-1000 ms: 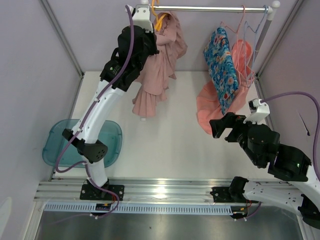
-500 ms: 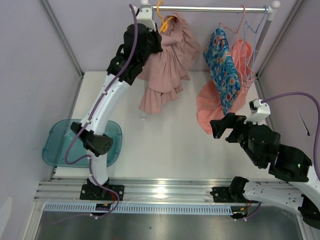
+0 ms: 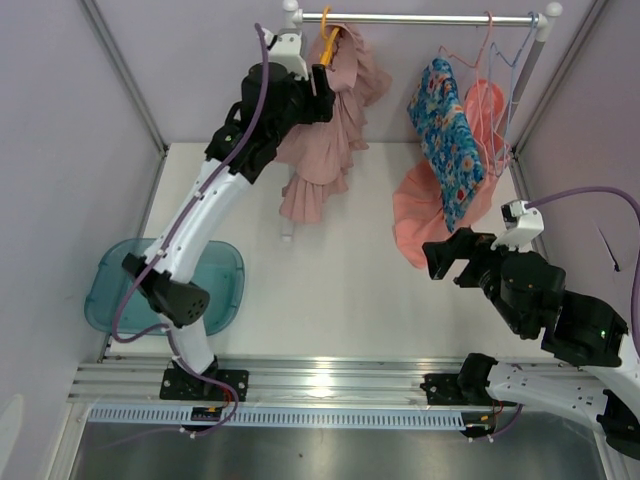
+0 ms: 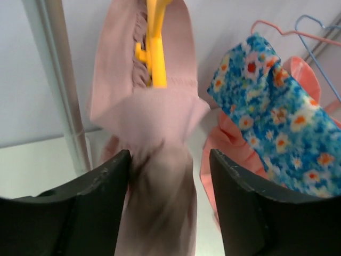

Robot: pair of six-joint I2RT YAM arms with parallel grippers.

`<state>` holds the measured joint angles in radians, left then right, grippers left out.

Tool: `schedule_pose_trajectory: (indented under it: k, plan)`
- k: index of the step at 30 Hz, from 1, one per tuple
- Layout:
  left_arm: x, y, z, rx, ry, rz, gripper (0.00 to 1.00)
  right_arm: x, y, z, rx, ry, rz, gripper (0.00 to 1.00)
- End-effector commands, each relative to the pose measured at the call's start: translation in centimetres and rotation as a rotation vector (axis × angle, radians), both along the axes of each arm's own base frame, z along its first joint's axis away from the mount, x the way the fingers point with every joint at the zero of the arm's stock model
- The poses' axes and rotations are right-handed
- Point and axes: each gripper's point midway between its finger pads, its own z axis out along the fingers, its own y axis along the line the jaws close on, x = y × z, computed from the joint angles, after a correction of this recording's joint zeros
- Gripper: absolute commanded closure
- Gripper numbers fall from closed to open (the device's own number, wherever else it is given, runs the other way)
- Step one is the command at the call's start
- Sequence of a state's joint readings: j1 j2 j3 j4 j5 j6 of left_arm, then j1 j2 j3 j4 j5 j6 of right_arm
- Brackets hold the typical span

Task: Place the skirt on the hanger

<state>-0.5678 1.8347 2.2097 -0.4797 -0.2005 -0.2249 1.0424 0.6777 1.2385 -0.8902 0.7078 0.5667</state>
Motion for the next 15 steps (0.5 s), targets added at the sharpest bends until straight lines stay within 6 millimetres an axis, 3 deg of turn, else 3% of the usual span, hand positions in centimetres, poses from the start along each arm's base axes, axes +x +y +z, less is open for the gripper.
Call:
schedule_pose_trajectory:
  k: [1,2,3,4,5,6,7,8,9,10,13,15]
  plan:
    - [-4.8,2.4,6.9,-0.066,-0.153,-0.049,0.30,0.1,0.6,0.6,0.003,-0.019,0.022,0.01]
    - [-5.3,2.5,6.3,-0.061,-0.147,-0.060,0.29,0.2,0.7,0.4,-0.003,-0.016,0.026,0.01]
    - [-7.4,3.5,8.4,-0.087,-0.190,-0.079,0.28,0.3,0.9,0.4,-0.009,-0.019,0.033,0.01]
    - [-7.6,3.3,6.2,-0.068,-0.151,-0.090,0.16,0.3,1.2,0.2,-0.015,-0.011,0.038,0.01]
    - [-8.5,3.6,6.7,-0.079,-0.164,-0.101,0.15,0.3,1.6,-0.1,-0.021,-0.004,0.053,0.01]
    - [-10.8,4.8,8.5,-0.106,-0.205,-0.114,0.15,0.3,1.9,-0.3,-0.025,0.003,0.060,0.01]
    - [-10.9,4.6,5.4,-0.093,-0.150,-0.119,0.15,0.3,2.2,-0.6,-0.031,0.009,0.069,0.00]
    - [-11.8,5.2,5.4,-0.106,-0.155,-0.119,0.15,0.4,2.7,-1.1,-0.034,0.017,0.084,0.01]
    - [-14.4,6.7,7.1,-0.144,-0.201,-0.121,0.14,0.4,2.9,-1.4,-0.031,0.024,0.089,0.00]
    - [-14.3,6.4,2.6,-0.128,-0.126,-0.124,0.14,0.4,3.1,-1.6,-0.031,0.028,0.093,0.01]
    - [-18.0,8.4,0.8,-0.166,-0.117,-0.129,0.14,0.5,3.7,-2.6,-0.027,0.041,0.100,0.01]
    - [-19.0,8.3,-4.5,-0.145,-0.025,-0.146,0.14,0.7,4.2,-3.3,-0.029,0.047,0.107,0.01]
